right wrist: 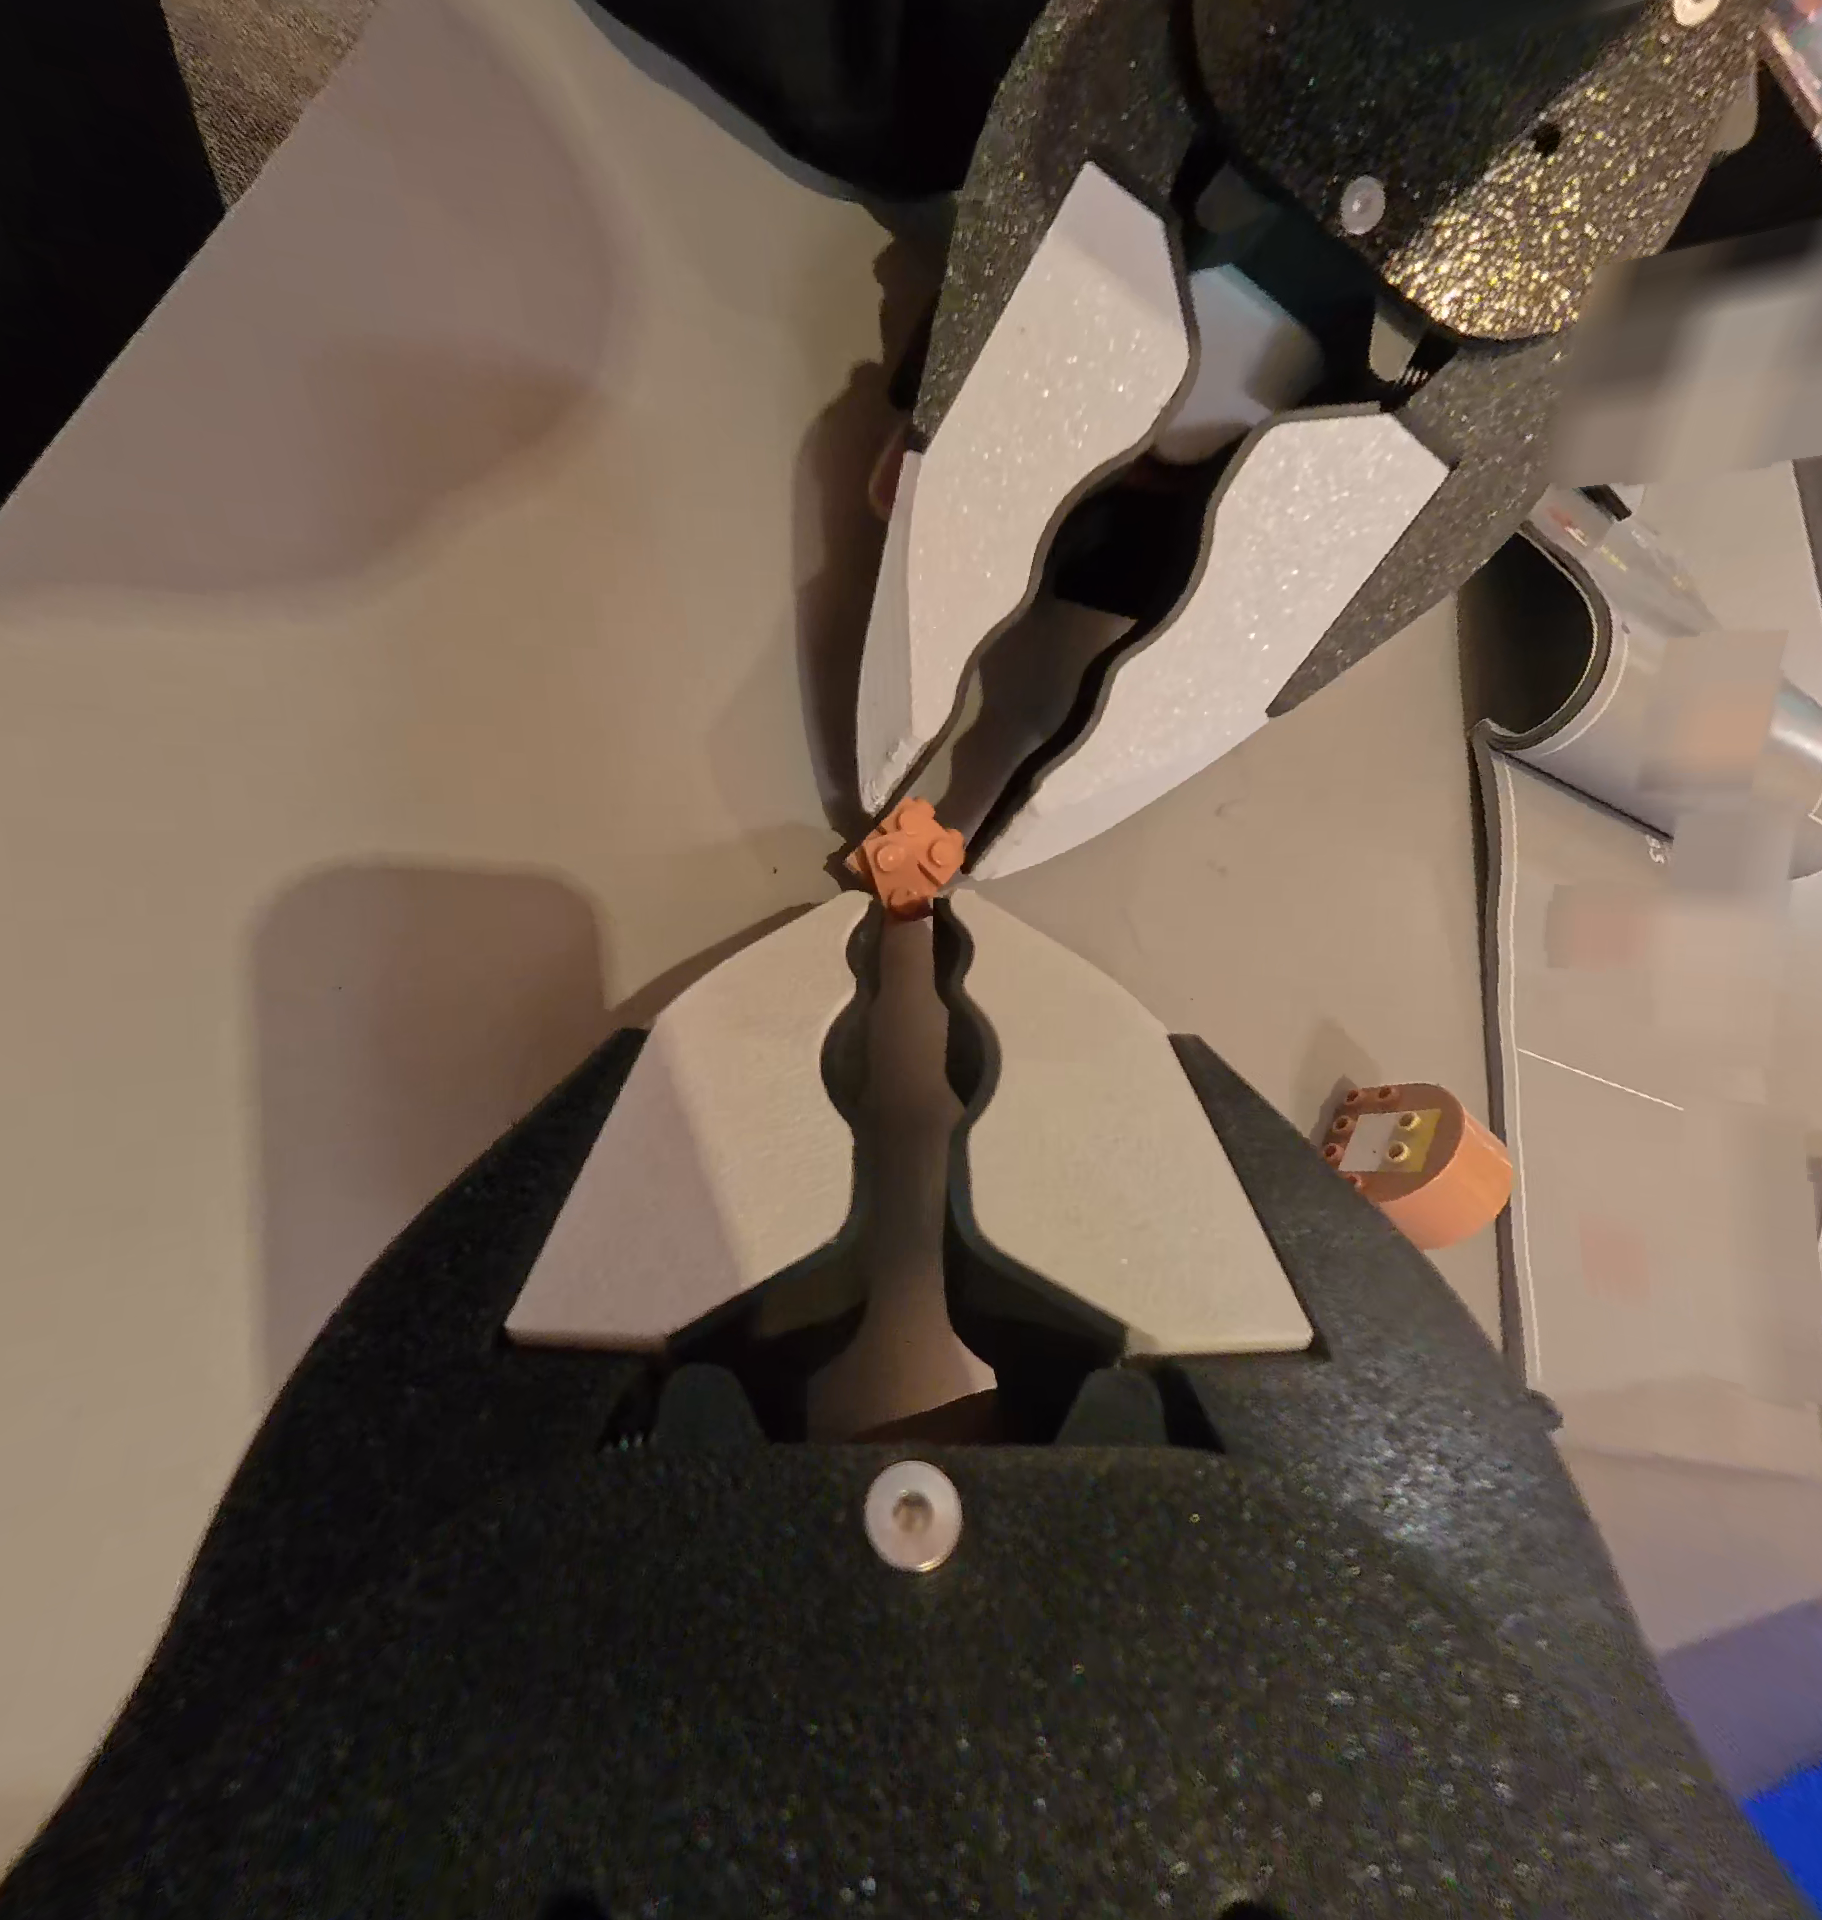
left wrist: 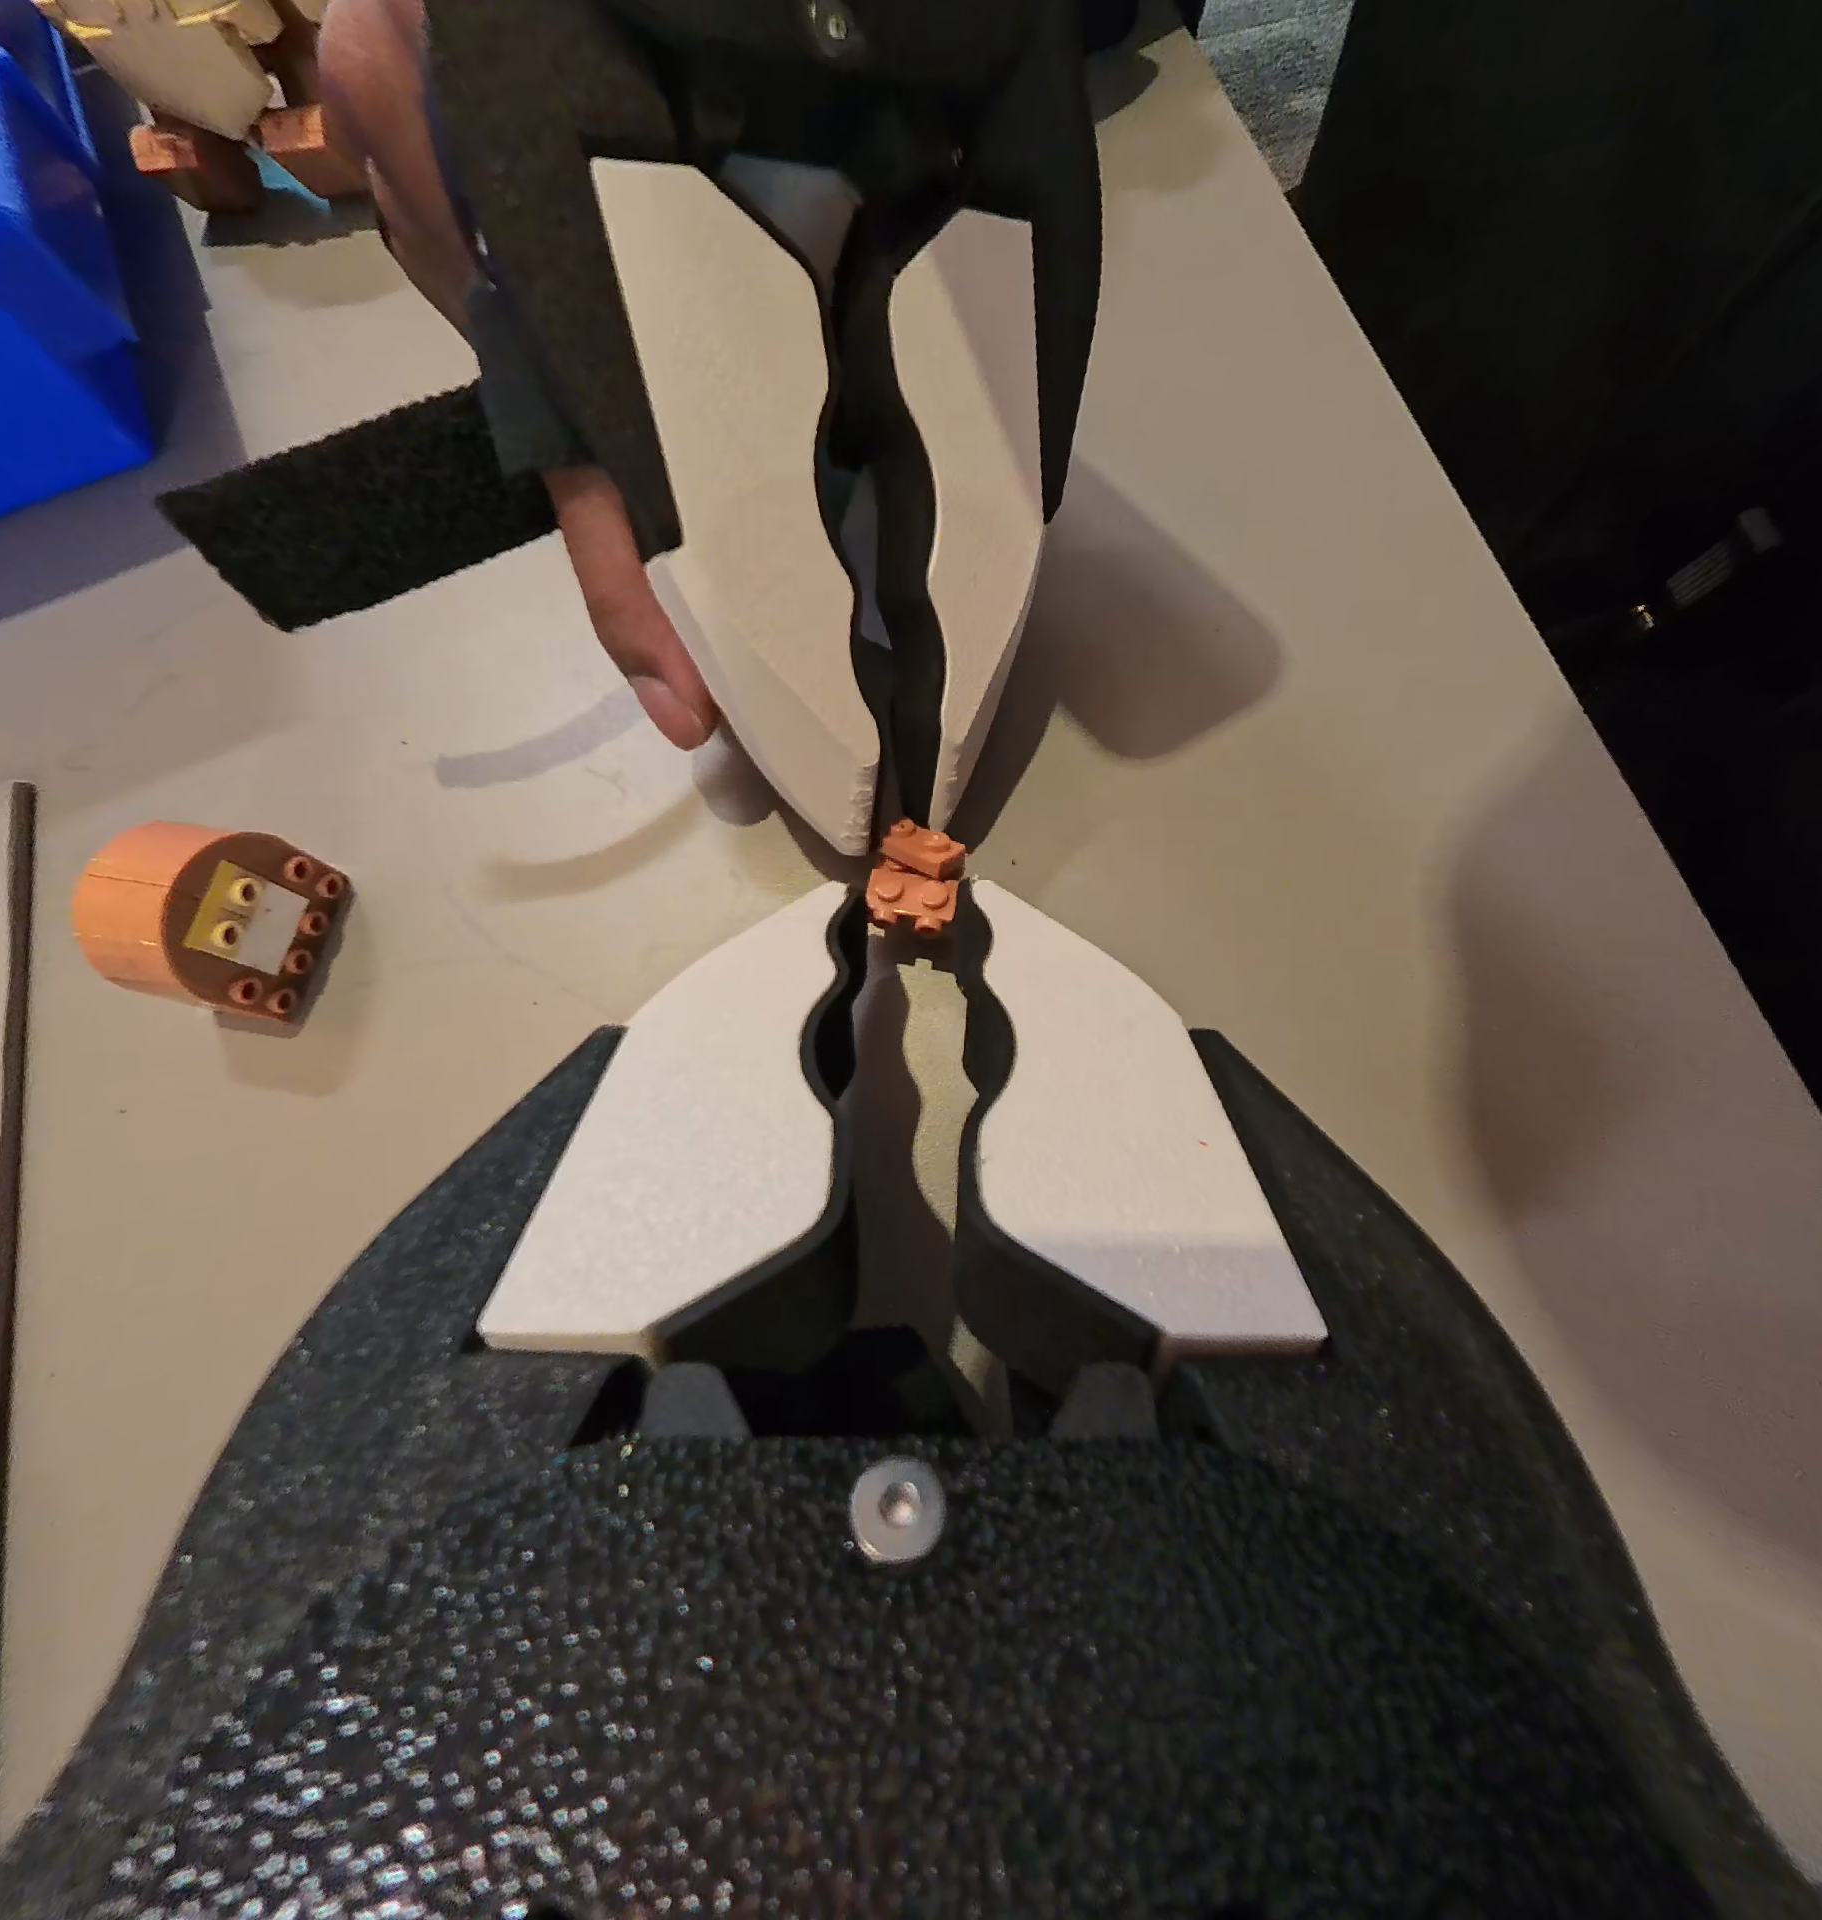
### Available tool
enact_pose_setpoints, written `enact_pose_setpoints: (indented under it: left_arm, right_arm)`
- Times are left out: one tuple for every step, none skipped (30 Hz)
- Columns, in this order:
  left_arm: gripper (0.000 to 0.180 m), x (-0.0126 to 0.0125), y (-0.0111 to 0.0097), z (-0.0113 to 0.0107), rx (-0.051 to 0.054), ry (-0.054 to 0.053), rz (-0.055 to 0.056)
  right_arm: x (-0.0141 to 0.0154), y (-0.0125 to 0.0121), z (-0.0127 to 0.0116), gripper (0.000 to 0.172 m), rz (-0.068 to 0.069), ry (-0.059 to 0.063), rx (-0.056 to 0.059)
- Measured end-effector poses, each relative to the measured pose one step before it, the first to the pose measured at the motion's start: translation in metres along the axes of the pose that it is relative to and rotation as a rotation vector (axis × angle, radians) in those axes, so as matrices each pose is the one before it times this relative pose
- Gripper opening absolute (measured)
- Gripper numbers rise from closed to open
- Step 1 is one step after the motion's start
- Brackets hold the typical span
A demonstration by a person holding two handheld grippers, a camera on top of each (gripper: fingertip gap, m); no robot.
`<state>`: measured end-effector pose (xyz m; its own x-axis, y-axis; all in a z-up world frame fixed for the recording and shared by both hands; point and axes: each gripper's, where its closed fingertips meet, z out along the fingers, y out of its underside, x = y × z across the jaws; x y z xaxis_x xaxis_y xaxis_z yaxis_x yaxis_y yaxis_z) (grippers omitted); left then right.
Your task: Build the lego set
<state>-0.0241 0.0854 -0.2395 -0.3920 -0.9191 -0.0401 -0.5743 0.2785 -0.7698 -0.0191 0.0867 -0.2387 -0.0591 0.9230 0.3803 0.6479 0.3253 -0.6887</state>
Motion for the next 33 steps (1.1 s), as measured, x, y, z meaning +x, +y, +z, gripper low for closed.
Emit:
enact_pose_setpoints:
  left_arm:
    - [0.016, 0.00026, -0.00015, -0.00012, 0.0016, 0.0022, 0.0001]
    - [0.016, 0.00031, -0.00022, -0.00018, 0.0016, 0.0028, 0.0005]
    - [0.016, 0.00021, -0.00012, -0.00014, 0.0014, 0.0021, 0.0006]
    - [0.016, 0.0004, -0.00001, -0.00002, 0.0003, 0.0024, 0.0005]
    - [0.016, 0.00028, -0.00001, 0.00002, -0.0002, 0.0019, 0.0008]
    - [0.016, 0.00035, 0.00002, 0.00012, 0.0, 0.002, 0.0014]
    - [0.016, 0.00034, 0.00001, 0.00002, -0.0005, 0.002, 0.0014]
    - [0.016, 0.00021, 0.00022, 0.00016, -0.0014, 0.0011, 0.001]
    - [0.016, 0.00028, 0.00022, 0.00021, -0.0021, 0.0012, 0.0011]
    - [0.016, 0.00028, 0.00018, 0.00009, -0.0019, 0.0011, 0.0015]
    - [0.016, 0.00029, 0.00018, 0.00019, -0.0013, 0.0012, 0.0015]
    - [0.016, 0.00013, 0.00003, 0.0, -0.0004, 0.0006, 0.0007]
    - [0.016, 0.00004, -0.00005, -0.00001, 0.0008, 0.0, 0.0]
    - [0.016, 0.00005, -0.00007, -0.00011, 0.0004, 0.0, -0.0002]
    - [0.016, 0.00001, -0.00001, -0.00001, 0.0003, 0.0006, -0.0003]
    - [0.016, 0.0, -0.00002, 0.00001, 0.0002, 0.0, 0.0]
    - [0.016, -0.00011, 0.0, -0.00005, 0.0007, -0.0005, -0.0001]
    - [0.016, -0.00002, -0.00011, -0.0001, 0.0009, -0.0001, -0.0007]
    - [0.016, -0.00016, -0.0001, -0.00013, 0.0013, 0.0, -0.0011]
    - [0.016, -0.0001, -0.00024, -0.00019, 0.002, -0.0005, -0.001]
    - [0.016, -0.00012, -0.00021, -0.00026, 0.0024, -0.0001, -0.0006]
    - [0.016, 0.00004, -0.00038, -0.00035, 0.004, 0.0006, -0.0006]
    - [0.016, -0.00009, -0.00059, -0.00052, 0.0052, 0.0003, -0.0013]
    - [0.016, -0.00012, -0.00057, -0.00055, 0.0053, 0.0005, -0.0018]
    - [0.016, -0.00016, -0.00051, -0.0004, 0.0045, 0.0008, -0.0018]
    - [0.016, -0.00005, -0.00026, -0.00026, 0.0029, 0.0008, -0.0013]
    - [0.016, -0.00017, -0.00023, -0.00026, 0.0025, -0.0005, -0.0008]
    - [0.016, -0.00004, -0.00029, -0.00017, 0.0023, 0.0003, -0.0004]
    - [0.016, 0.00005, -0.00029, -0.00021, 0.0027, 0.0009, -0.0001]
    - [0.016, 0.00009, -0.00046, -0.00042, 0.0036, 0.0004, -0.0004]
    - [0.016, -0.0001, -0.00043, -0.00036, 0.0044, 0.0, -0.0009]
    - [0.016, -0.00022, -0.00063, -0.00054, 0.0055, -0.0001, -0.0015]
    - [0.016, -0.00035, -0.00065, -0.00057, 0.006, -0.0005, -0.0029]
  right_arm:
    - [-0.00065, -0.00034, 0.0, 0.009, -0.0085, -0.0007, -0.0004]
    - [-0.00079, -0.00041, 0.00006, 0.009, -0.0097, -0.0007, 0.0001]
    - [-0.001, -0.00046, -0.00001, 0.009, -0.0098, -0.0021, -0.0008]
    - [-0.00101, -0.0004, -0.00009, 0.009, -0.0092, -0.0018, -0.0009]
    - [-0.00027, -0.0005, -0.00001, 0.009, -0.0073, 0.0013, -0.0012]
    - [0.00035, -0.0002, 0.00012, 0.009, -0.0057, 0.0044, -0.0025]
    - [0.0003, 0.00005, 0.00034, 0.009, -0.0056, 0.0038, -0.0046]
    - [0.00017, 0.00028, 0.00036, 0.009, -0.0061, 0.0032, -0.0049]
    - [-0.00001, 0.00005, 0.00038, 0.009, -0.0046, 0.0024, -0.0037]
    - [0.00001, -0.0002, 0.00032, 0.009, -0.0028, 0.0022, -0.002]
    - [-0.00008, -0.00006, 0.00025, 0.009, -0.0025, 0.0011, -0.0023]
    - [0.00012, -0.00005, 0.00029, 0.009, -0.0032, 0.0032, -0.0022]
    - [0.00037, 0.00016, 0.00022, 0.009, -0.0031, 0.0039, -0.0027]
    - [0.00016, -0.00008, 0.00012, 0.009, -0.0019, 0.0024, -0.0013]
    - [0.00015, -0.00003, 0.0001, 0.009, -0.0013, 0.002, -0.0009]
    - [0.00018, -0.00008, -0.00001, 0.01, -0.001, 0.0021, -0.0005]
    - [0.00022, 0.00005, 0.00002, 0.01, -0.0009, 0.0022, -0.0002]
    - [0.00015, -0.00002, -0.00007, 0.01, -0.0007, 0.0015, 0.0004]
    - [0.00026, 0.00014, -0.00005, 0.01, -0.0004, 0.0023, 0.0005]
    - [0.00051, 0.0001, -0.00005, 0.01, -0.0004, 0.0031, 0.0001]
    - [0.00062, 0.00029, -0.00014, 0.011, -0.0017, 0.0043, -0.0007]
    - [0.00087, 0.00056, -0.00015, 0.012, -0.002, 0.0057, -0.002]
    - [0.00104, 0.00066, -0.00025, 0.012, -0.0015, 0.0063, -0.0029]
    - [0.00098, 0.00051, -0.00025, 0.013, -0.0003, 0.0056, -0.0015]
    - [0.00099, 0.00024, -0.00019, 0.013, 0.0016, 0.0046, 0.0002]
    - [0.00079, 0.00001, -0.00034, 0.013, 0.0024, 0.0034, 0.0012]
    - [0.00073, -0.0001, -0.00028, 0.014, 0.0005, 0.0037, 0.002]
    - [0.00044, -0.00017, -0.0003, 0.014, -0.0001, 0.0023, 0.0014]
    - [0.00044, 0.0, -0.0003, 0.014, 0.0011, 0.0017, 0.0007]
    - [0.00062, -0.0004, -0.00046, 0.015, 0.0013, 0.0028, 0.0025]
    - [0.00074, -0.00049, -0.00053, 0.015, 0.0022, 0.0032, 0.004]
    - [0.00101, -0.00045, -0.00062, 0.016, 0.0054, 0.0026, 0.0042]
    - [0.00091, -0.00045, -0.00049, 0.016, 0.0077, 0.0016, 0.0042]
